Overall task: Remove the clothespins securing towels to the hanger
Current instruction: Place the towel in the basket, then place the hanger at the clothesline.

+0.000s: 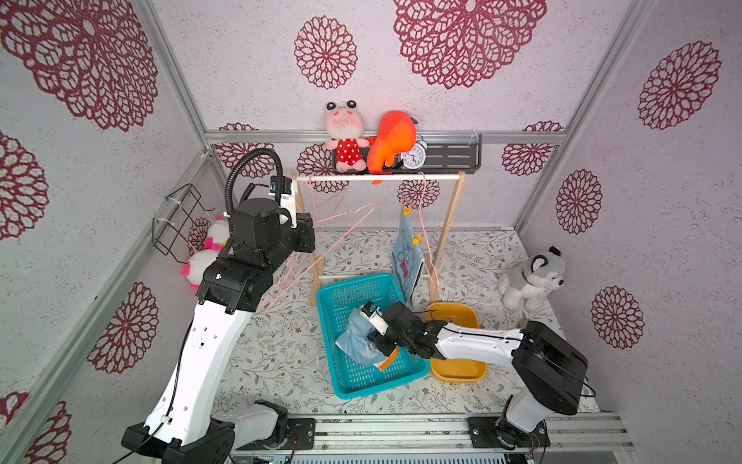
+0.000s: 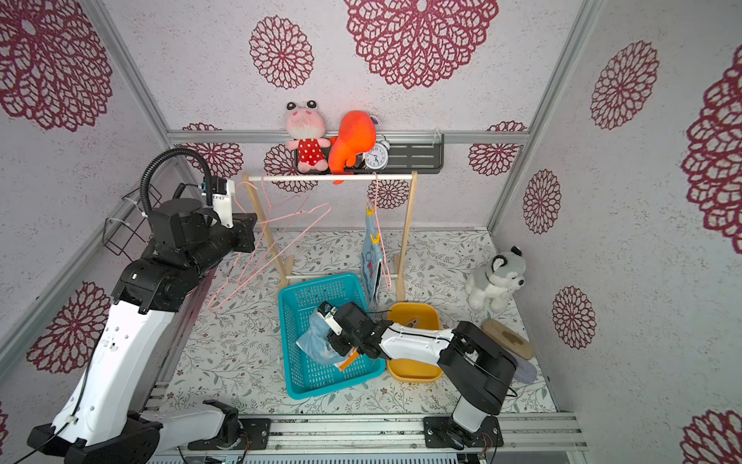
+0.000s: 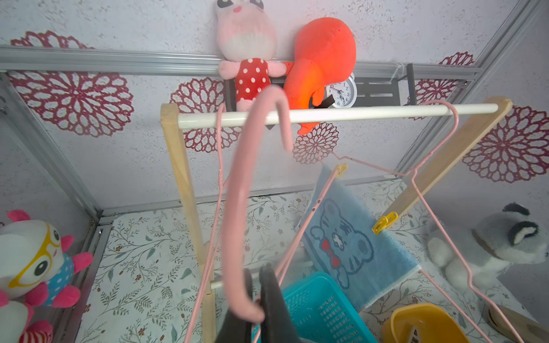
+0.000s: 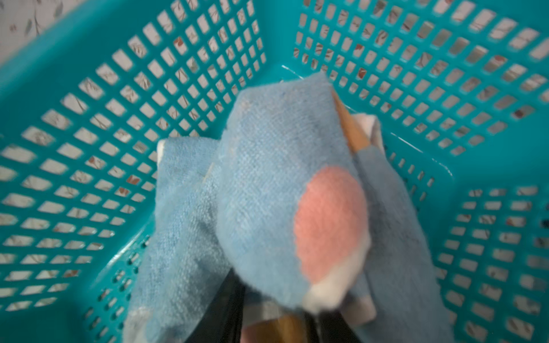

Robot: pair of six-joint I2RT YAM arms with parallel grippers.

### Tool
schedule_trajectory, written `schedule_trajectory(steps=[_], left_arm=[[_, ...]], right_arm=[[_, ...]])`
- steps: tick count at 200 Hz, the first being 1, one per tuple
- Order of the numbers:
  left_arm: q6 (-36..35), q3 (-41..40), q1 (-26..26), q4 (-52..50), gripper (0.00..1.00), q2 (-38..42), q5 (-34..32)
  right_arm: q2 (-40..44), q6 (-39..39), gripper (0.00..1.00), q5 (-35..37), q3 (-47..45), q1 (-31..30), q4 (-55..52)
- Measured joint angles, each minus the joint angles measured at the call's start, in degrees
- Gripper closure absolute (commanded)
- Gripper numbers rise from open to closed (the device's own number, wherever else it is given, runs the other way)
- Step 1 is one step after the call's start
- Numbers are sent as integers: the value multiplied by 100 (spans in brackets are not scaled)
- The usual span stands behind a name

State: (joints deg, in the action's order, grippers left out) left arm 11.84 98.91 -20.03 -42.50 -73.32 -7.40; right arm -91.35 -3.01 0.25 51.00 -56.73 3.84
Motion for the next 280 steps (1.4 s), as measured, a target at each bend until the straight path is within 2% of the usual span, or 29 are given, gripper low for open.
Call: schedule_trajectory(steps=[10,39,91,129,201,273,280], left_arm=[[4,175,-103,-26,100,-127,-129],[0,634,-398,-101,100,-468,-409],[0,1143,-586,-111,100,-1038,-857],[0,1565,-597,4,100,-1690,-1049],[-20,2479,-597,216,100,-2924,-1156],[138,1956,-472,420,100,-3071,-1235],[157,1897,-446,426,97,-3071,-1246]], right_arm=[[293,-31,45,7,-68,0,-44],[1239,-9,41,-22,-111,0,-138],[2931,-7,37,-13,-264,35,-389],[3786,-9,37,26,-492,229,-562],[4293,-116,37,133,-942,485,-774],[4350,-160,37,131,-946,579,-800],[4347,-160,37,131,-946,584,-800]])
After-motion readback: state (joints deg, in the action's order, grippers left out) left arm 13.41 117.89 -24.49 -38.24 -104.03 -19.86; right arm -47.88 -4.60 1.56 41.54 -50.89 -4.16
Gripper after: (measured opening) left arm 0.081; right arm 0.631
